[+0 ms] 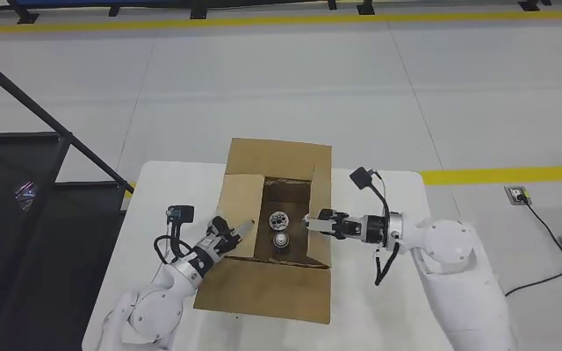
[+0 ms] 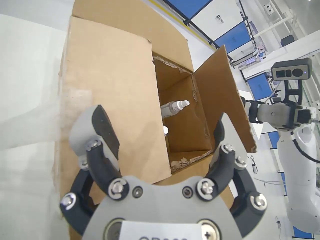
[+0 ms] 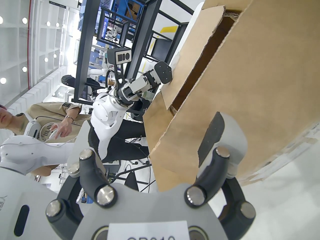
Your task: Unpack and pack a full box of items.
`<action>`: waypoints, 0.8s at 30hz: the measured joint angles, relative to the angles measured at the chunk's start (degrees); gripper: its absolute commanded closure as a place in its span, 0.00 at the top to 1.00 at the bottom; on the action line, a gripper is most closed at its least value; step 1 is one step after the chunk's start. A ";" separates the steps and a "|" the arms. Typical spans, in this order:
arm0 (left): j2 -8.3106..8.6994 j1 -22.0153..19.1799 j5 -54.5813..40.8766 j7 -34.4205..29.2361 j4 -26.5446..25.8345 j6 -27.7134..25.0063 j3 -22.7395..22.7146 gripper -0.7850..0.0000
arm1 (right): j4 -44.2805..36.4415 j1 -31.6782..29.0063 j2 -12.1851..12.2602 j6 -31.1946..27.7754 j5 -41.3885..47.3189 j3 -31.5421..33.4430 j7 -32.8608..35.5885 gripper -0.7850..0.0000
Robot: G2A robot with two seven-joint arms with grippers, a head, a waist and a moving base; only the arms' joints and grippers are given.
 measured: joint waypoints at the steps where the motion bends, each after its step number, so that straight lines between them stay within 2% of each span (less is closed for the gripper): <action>1: 0.00 -0.05 -0.10 0.10 0.17 0.11 0.06 1.00 | 0.43 0.25 -0.05 0.05 -0.60 -0.80 -0.72 1.00; 12: 0.10 -0.63 -0.55 0.75 1.82 0.53 0.67 1.00 | 7.41 4.09 -0.49 -0.27 -3.28 -7.83 -4.59 1.00; 24: 0.22 -1.13 -0.75 1.33 2.70 0.84 1.22 1.00 | 7.99 3.91 -0.26 -1.13 -7.09 -11.34 -7.58 1.00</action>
